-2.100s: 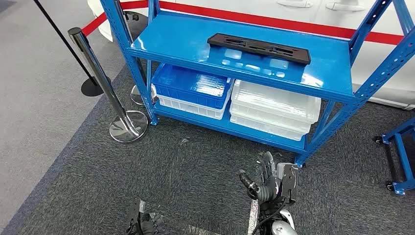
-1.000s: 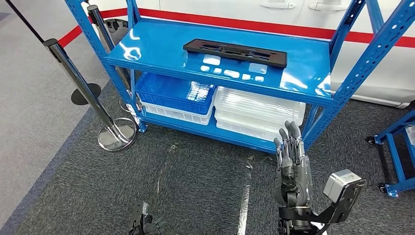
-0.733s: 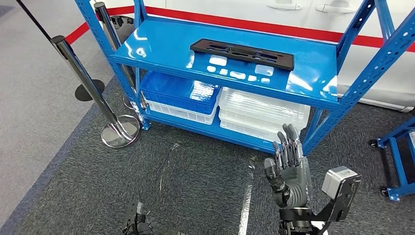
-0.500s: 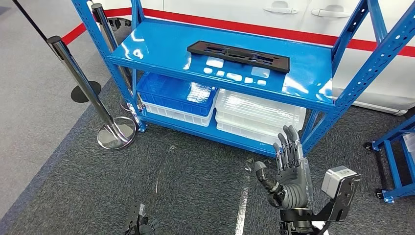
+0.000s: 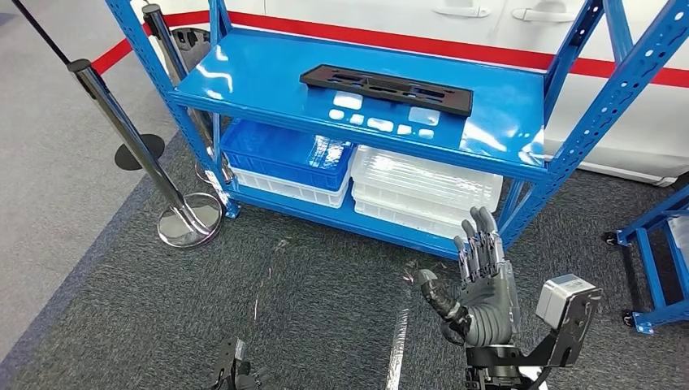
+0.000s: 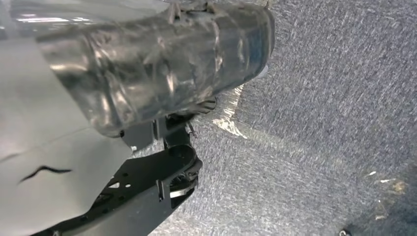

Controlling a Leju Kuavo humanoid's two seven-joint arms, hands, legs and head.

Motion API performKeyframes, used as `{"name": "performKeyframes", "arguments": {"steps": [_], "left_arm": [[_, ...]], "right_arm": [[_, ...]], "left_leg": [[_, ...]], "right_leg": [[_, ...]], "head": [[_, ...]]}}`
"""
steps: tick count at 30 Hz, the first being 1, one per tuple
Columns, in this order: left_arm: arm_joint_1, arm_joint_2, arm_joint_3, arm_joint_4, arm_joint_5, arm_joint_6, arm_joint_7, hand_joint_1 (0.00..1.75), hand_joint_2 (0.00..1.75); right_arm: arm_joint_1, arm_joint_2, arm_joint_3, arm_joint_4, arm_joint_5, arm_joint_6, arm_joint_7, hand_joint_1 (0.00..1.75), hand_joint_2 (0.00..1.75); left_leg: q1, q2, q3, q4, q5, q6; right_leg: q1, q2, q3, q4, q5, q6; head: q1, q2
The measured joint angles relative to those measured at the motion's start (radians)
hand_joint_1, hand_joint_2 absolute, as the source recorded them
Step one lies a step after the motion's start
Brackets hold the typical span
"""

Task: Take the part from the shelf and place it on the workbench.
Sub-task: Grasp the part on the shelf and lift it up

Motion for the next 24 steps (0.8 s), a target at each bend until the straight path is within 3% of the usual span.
{"name": "performKeyframes", "arguments": {"steps": [2,6,8,10,12,14,16,17,19,22,24], "left_arm": [[-0.001,0.000,0.000,0.000,0.003,-0.007,0.000,0.00,0.00],[0.000,0.001,0.000,0.003,0.009,-0.017,0.002,0.00,0.00],[-0.002,0.001,0.000,0.005,0.009,-0.020,0.003,0.00,0.00],[-0.003,0.001,-0.001,0.006,0.009,-0.025,0.004,0.00,0.00],[-0.002,0.001,-0.003,0.006,0.008,-0.028,0.006,0.00,0.00],[-0.001,0.001,-0.005,0.007,0.008,-0.031,0.007,0.00,0.00],[-0.002,0.001,-0.007,0.008,0.007,-0.032,0.006,0.00,0.00],[-0.003,0.001,-0.008,0.008,0.007,-0.033,0.006,0.00,0.00],[-0.003,0.001,-0.011,0.008,0.007,-0.033,0.006,0.00,0.00],[-0.003,0.002,-0.017,0.009,0.007,-0.033,0.006,0.00,0.00],[-0.004,0.003,-0.018,0.009,0.008,-0.033,0.006,0.00,0.00]], "right_arm": [[-0.005,0.000,0.000,-0.001,0.006,0.000,0.012,0.00,1.75],[-0.016,-0.005,0.005,-0.002,0.023,0.000,0.023,0.00,1.75],[-0.025,-0.012,0.010,-0.004,0.028,0.000,0.021,0.00,1.75],[-0.030,-0.016,0.020,-0.004,0.035,0.000,0.020,0.00,1.75],[-0.031,-0.020,0.027,-0.004,0.043,0.000,0.020,0.00,0.87],[-0.034,-0.023,0.029,-0.004,0.046,0.000,0.019,0.00,0.00],[-0.039,-0.025,0.031,-0.005,0.044,0.000,0.013,0.00,0.00],[-0.040,-0.025,0.031,-0.006,0.043,0.000,0.008,0.00,0.00],[-0.043,-0.025,0.034,-0.009,0.039,0.000,0.000,0.00,0.00],[-0.045,-0.028,0.043,-0.011,0.039,0.000,-0.010,0.00,0.00],[-0.047,-0.029,0.049,-0.012,0.059,0.001,-0.010,0.00,0.00]], "left_leg": [[-0.007,-0.002,0.033,-0.076,0.018,0.004],[-0.009,-0.002,0.043,-0.100,0.025,0.019],[-0.007,0.000,0.049,-0.111,0.031,0.031],[-0.010,0.000,0.049,-0.111,0.030,0.037],[-0.012,0.000,0.049,-0.107,0.028,0.039],[-0.013,-0.001,0.051,-0.102,0.023,0.039],[-0.014,-0.002,0.052,-0.097,0.016,0.034],[-0.015,-0.002,0.051,-0.095,0.014,0.030],[-0.015,-0.002,0.049,-0.096,0.013,0.020],[-0.016,-0.002,0.049,-0.086,-0.002,0.007],[-0.011,-0.002,0.009,0.001,-0.045,-0.004]], "right_leg": [[0.000,0.001,-0.004,-0.001,0.002,0.005],[-0.003,-0.002,-0.011,0.007,-0.005,0.021],[-0.001,-0.005,-0.045,0.084,-0.051,0.024],[0.001,-0.006,-0.100,0.202,-0.100,0.024],[0.002,-0.006,-0.119,0.241,-0.093,0.023],[0.002,-0.006,-0.075,0.148,-0.032,0.018],[0.006,-0.007,-0.018,0.034,0.005,0.012],[0.008,-0.006,-0.002,0.002,0.008,0.010],[0.013,-0.004,0.005,-0.014,0.004,0.006],[0.005,-0.005,0.016,-0.030,0.007,-0.004],[0.000,-0.012,0.028,-0.039,0.006,-0.008]], "head": [[0.000,0.000],[0.000,0.000],[0.002,0.000],[0.004,0.000],[0.004,0.000],[0.004,0.000],[0.004,0.000],[0.003,0.000],[0.004,0.000],[0.001,0.000],[-0.006,0.000]]}}
